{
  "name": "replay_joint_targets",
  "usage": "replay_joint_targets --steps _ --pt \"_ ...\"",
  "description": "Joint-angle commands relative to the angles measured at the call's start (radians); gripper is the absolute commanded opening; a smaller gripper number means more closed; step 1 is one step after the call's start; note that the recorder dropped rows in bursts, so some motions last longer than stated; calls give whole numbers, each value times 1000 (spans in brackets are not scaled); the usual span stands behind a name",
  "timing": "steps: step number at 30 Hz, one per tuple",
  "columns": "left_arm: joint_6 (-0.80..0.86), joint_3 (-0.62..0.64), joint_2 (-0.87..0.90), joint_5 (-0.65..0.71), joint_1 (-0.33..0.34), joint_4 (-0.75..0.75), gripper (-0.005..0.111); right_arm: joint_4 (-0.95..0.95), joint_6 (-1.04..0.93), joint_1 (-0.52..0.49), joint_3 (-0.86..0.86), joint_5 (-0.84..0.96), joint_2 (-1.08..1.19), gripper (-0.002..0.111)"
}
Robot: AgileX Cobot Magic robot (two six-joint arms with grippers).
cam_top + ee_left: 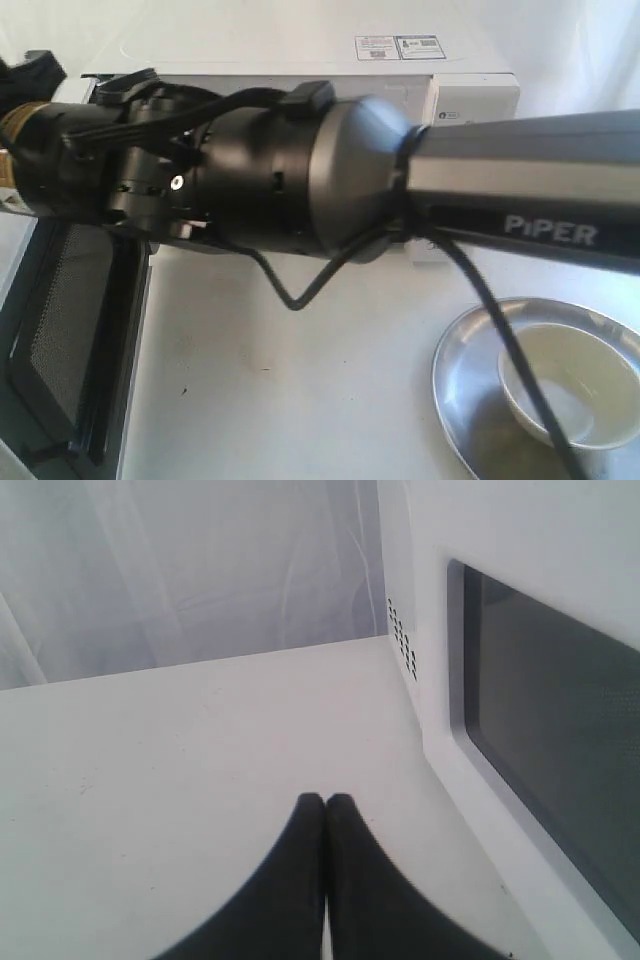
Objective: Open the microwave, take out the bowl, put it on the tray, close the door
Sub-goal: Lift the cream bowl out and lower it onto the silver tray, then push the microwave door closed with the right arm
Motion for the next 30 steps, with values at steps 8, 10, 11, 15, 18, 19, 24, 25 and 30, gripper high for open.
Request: replay_joint_targets --steps 8,10,11,15,18,19,24,25,30 --pt "0 -3 -2 1 -2 -6 0 -55 -398 7 -27 550 27 0" --pt "0 -3 -2 1 -2 -6 0 -149 -360 -9 -27 742 27 0" --pt "0 -3 -2 1 -2 -6 0 -199 -329 -20 -27 840 27 0" --pt "0 -3 -2 1 -2 -6 0 -556 -60 -101 -23 1219 29 0" --pt "0 -3 -2 1 -2 -6 0 -815 360 -209 -25 1433 27 0" --pt "0 -3 -2 1 -2 -6 0 -777 352 -231 -25 1433 6 0" --pt "0 -3 -2 1 -2 -6 0 -620 316 -235 -23 1433 -78 0" --pt "0 -3 -2 1 -2 -6 0 -606 316 -224 -23 1433 -92 0" --pt "0 -3 -2 1 -2 -6 0 -529 316 -162 -23 1251 -158 0"
